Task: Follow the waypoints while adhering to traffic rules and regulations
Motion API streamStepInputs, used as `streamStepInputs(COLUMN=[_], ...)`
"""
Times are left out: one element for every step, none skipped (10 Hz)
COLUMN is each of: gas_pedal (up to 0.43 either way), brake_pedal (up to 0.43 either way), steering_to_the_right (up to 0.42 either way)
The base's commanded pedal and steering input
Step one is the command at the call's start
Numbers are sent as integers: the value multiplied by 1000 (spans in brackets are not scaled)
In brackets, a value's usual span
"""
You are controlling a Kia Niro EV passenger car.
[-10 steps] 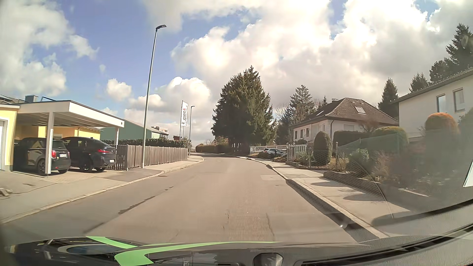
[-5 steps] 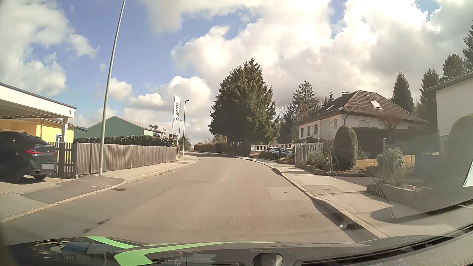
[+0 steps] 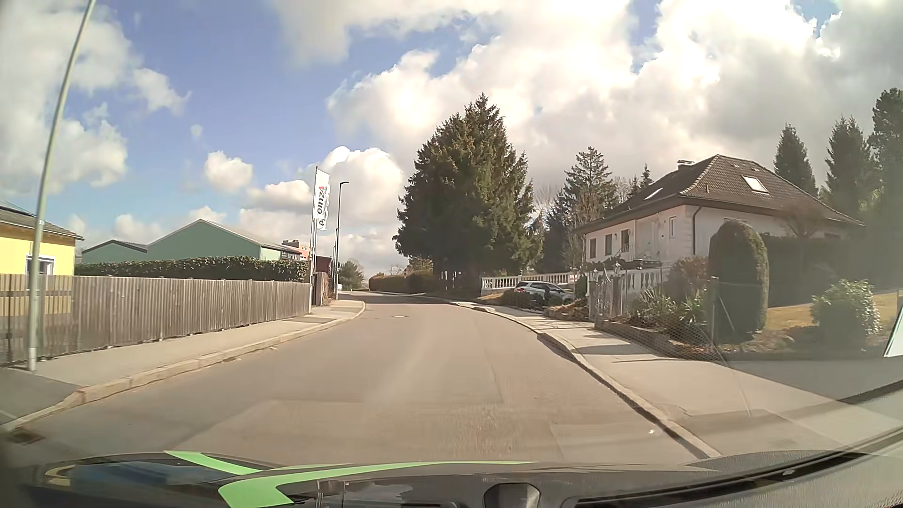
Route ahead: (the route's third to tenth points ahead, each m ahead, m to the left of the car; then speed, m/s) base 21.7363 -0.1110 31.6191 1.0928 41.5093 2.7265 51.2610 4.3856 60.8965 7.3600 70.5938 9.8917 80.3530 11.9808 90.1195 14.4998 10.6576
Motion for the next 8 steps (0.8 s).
streamStepInputs(gas_pedal=[138, 138, 138, 150, 150, 150, 157, 157], brake_pedal=[0, 0, 0, 0, 0, 0, 0, 0], steering_to_the_right=[-2, -2, -2, -3, -4, -6, -7, -9])
